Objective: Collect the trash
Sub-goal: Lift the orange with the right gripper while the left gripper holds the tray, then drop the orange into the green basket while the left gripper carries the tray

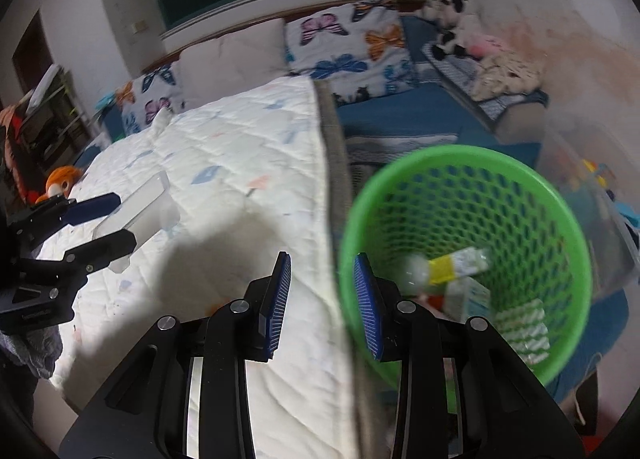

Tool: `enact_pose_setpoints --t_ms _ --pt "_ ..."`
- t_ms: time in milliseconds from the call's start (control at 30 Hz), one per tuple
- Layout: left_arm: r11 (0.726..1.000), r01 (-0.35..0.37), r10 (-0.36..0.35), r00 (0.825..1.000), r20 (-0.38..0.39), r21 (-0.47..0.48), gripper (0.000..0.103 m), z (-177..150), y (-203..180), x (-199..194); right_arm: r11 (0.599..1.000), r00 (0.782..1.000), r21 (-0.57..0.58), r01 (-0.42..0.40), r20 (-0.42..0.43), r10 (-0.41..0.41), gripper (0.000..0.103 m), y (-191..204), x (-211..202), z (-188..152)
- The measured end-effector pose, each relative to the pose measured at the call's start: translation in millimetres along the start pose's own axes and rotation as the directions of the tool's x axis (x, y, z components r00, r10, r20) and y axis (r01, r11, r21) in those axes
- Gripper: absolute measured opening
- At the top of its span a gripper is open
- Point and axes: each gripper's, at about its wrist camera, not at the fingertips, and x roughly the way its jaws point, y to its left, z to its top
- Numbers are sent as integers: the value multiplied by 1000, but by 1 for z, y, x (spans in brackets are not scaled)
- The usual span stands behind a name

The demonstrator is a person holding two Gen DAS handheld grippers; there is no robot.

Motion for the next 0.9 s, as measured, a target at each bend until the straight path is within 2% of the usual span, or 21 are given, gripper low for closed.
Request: enact_pose_setpoints --t_ms 100,233,300,367,567,667,900 --pt "1000 6 -6 1000 3 11 57 5 -8 2 1000 1000 10 -22 -1 22 34 -10 -7 -5" --pt "1000 -13 13 1000 1 9 57 5 -5 -1 998 998 -6 -62 -11 62 36 -3 -7 -14" --pt "1000 -25 25 1000 2 4 57 3 -2 -4 996 996 -20 -90 -24 90 44 5 -3 -19" --pt "999 -38 38 999 0 -8 57 1 5 -7 993 993 -40 -115 -41 113 46 19 3 -24" --pt "997 -61 61 998 -5 -43 57 -7 22 -12 983 982 -87 -164 -107 154 48 53 24 -35" --pt "996 -65 64 998 -9 -56 57 -12 30 -13 982 982 -120 -147 -137 130 48 67 36 -38" --pt "995 -62 62 998 -13 -77 57 -17 38 -12 982 989 -174 -76 -138 52 49 76 48 -44"
